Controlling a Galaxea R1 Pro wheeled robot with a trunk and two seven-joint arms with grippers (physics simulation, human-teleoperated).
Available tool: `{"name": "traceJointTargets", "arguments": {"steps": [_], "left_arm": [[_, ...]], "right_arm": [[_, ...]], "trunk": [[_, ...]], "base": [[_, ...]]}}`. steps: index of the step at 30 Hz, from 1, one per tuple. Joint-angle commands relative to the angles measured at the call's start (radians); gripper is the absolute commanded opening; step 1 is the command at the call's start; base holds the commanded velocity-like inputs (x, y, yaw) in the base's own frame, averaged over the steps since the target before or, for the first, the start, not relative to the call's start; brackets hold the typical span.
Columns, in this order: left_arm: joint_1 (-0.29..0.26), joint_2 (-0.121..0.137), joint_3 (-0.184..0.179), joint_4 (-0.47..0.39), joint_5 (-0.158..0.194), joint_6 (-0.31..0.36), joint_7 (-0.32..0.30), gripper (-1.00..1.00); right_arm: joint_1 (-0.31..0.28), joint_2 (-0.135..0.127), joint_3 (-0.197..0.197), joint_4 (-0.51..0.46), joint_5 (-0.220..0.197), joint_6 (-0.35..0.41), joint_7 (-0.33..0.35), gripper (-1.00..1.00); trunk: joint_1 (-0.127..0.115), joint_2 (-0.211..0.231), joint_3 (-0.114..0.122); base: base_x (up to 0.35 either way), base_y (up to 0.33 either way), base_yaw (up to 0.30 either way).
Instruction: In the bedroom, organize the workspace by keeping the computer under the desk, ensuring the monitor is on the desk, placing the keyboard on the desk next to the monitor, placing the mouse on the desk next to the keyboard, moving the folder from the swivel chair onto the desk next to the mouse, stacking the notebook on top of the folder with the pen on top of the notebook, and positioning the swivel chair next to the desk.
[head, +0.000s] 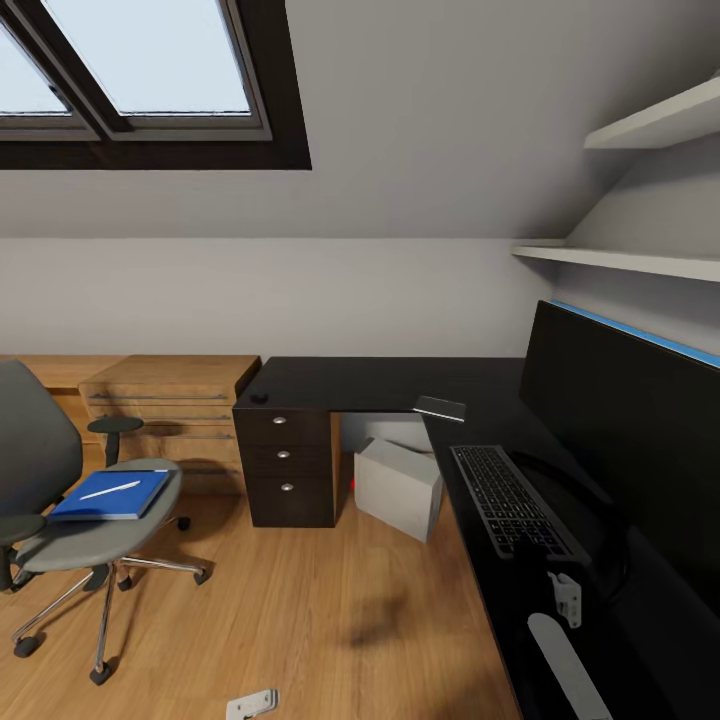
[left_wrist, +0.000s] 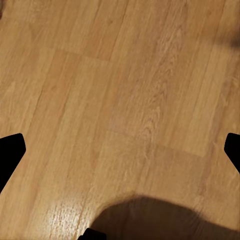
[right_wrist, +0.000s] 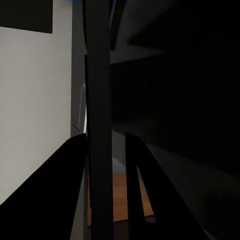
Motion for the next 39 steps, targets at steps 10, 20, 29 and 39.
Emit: {"name": "traceJointTargets", "arguments": {"steps": [10, 20, 29, 39], "left_arm": [[-0.001, 0.001, -0.009, 0.000, 0.010, -0.004, 0.004, 1.00], [-0.001, 0.001, -0.007, 0.000, 0.010, -0.005, 0.004, 1.00], [0.000, 0.002, -0.007, 0.000, 0.010, -0.005, 0.004, 1.00], [0.000, 0.003, -0.007, 0.000, 0.010, -0.004, 0.004, 1.00]], "right_arm": [[-0.001, -0.001, -0.001, -0.001, -0.004, 0.000, -0.004, -1.00], [-0.001, -0.002, -0.002, -0.001, -0.004, 0.003, -0.005, -1.00], [-0.001, -0.002, -0.002, -0.001, -0.004, 0.004, -0.006, -1.00], [-0.001, -0.002, -0.002, -0.001, -0.004, 0.004, -0.006, 1.00]], "trunk": [[0.000, -0.001, -0.001], [0.000, -0.001, -0.001], [0.000, -0.001, -0.001], [0.000, -0.001, -0.001]], "base": [[0.000, 0.000, 0.000], [0.000, 0.000, 0.000], [0.000, 0.000, 0.000], [0.000, 0.000, 0.000]]}}
